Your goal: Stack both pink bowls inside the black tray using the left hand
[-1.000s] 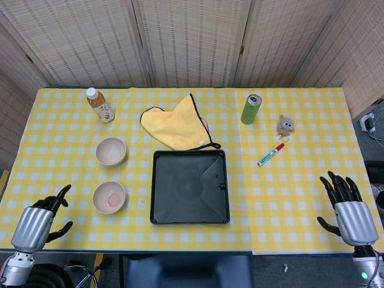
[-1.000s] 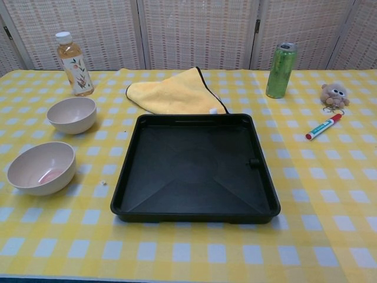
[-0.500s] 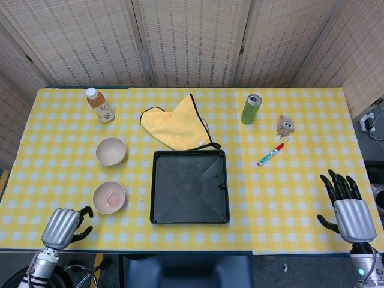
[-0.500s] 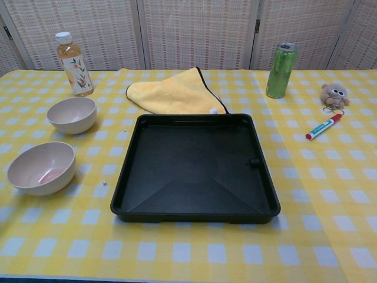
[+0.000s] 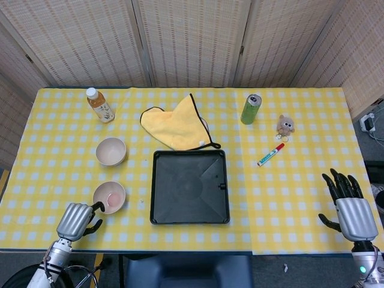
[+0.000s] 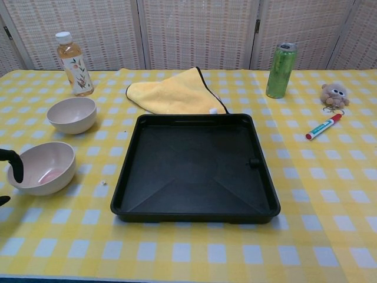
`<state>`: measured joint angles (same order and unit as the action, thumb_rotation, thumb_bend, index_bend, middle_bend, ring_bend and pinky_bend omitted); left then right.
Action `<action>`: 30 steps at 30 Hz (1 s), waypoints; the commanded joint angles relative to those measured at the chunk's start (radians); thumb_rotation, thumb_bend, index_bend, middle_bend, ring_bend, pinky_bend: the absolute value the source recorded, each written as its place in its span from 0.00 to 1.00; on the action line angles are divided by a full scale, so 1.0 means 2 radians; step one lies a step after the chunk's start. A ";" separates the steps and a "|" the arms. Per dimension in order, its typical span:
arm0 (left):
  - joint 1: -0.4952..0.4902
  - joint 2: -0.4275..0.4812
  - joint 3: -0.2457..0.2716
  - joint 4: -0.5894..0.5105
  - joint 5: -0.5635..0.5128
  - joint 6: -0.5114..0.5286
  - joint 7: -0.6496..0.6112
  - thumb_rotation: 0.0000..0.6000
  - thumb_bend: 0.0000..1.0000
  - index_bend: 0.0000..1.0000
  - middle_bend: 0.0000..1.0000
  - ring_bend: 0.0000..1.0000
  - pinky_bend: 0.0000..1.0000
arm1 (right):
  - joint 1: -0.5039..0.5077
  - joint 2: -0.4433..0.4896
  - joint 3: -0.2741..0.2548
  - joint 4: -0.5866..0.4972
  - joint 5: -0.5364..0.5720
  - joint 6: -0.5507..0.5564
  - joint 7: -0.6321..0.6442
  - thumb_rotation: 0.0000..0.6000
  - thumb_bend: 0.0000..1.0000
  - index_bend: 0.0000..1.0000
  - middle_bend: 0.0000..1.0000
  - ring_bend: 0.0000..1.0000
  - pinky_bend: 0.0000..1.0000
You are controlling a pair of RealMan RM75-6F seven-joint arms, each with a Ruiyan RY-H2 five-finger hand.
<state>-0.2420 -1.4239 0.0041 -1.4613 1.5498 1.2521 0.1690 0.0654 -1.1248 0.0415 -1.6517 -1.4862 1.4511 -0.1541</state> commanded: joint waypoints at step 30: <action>-0.032 -0.075 -0.005 0.095 -0.003 -0.004 -0.059 1.00 0.47 0.61 1.00 1.00 1.00 | 0.008 0.004 0.003 0.000 0.021 -0.021 -0.002 1.00 0.21 0.00 0.00 0.00 0.00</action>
<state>-0.3052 -1.5721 -0.0055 -1.2724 1.5418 1.2430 0.0515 0.0803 -1.1158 0.0472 -1.6514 -1.4442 1.4089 -0.1574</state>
